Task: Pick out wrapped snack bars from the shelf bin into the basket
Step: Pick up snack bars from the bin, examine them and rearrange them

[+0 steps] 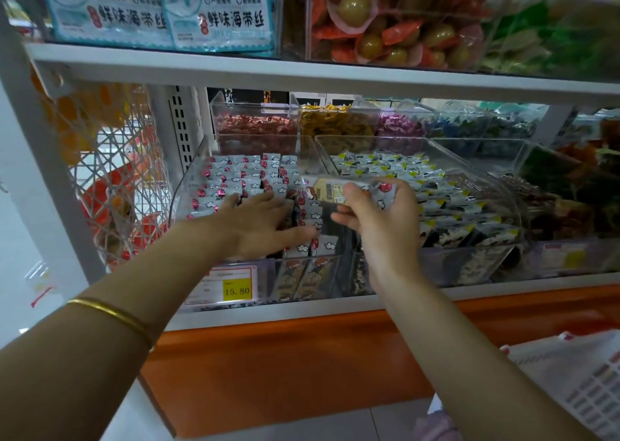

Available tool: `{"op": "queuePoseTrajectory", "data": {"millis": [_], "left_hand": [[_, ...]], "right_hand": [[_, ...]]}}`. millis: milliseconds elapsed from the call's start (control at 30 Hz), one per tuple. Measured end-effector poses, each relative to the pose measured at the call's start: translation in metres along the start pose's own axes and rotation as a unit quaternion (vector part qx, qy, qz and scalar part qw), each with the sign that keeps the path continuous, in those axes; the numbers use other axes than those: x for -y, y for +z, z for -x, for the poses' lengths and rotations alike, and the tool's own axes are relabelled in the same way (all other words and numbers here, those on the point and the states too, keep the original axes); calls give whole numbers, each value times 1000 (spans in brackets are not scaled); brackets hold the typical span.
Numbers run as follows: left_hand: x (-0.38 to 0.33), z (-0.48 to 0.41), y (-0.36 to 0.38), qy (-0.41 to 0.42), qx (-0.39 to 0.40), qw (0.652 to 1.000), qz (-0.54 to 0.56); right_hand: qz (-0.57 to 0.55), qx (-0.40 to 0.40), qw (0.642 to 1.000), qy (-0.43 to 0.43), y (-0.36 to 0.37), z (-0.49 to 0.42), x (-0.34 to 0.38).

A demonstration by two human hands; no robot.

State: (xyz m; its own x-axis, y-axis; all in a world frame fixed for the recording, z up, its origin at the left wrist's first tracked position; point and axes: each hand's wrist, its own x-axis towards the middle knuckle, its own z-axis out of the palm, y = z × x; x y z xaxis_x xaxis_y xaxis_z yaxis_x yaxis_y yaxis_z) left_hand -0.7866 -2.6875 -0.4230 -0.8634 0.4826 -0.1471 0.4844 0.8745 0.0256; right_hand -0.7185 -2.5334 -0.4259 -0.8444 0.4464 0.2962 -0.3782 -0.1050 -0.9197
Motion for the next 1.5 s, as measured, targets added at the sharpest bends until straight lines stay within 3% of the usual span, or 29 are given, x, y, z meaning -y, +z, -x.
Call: {"op": "queuePoseTrajectory", "data": {"millis": [200, 400, 600, 967, 1100, 1300, 1500], "left_hand": [[7, 8, 4, -4, -55, 998, -24], [11, 16, 12, 34, -121, 991, 40], [12, 24, 20, 19, -167, 984, 63], [12, 30, 20, 8, -180, 983, 35], [17, 33, 19, -27, -189, 980, 45], [21, 34, 16, -31, -182, 980, 69], [16, 37, 14, -27, -175, 981, 79]], "right_hand": [[53, 38, 998, -17, 1, 0, 0], [228, 92, 963, -108, 12, -7, 7], [438, 225, 851, -180, 36, -40, 13], [639, 369, 659, -146, 80, -70, -16], [625, 377, 672, -121, 78, -71, -12], [652, 415, 621, -133, 81, -74, -16], [615, 404, 663, -138, 79, -83, -12]]}}
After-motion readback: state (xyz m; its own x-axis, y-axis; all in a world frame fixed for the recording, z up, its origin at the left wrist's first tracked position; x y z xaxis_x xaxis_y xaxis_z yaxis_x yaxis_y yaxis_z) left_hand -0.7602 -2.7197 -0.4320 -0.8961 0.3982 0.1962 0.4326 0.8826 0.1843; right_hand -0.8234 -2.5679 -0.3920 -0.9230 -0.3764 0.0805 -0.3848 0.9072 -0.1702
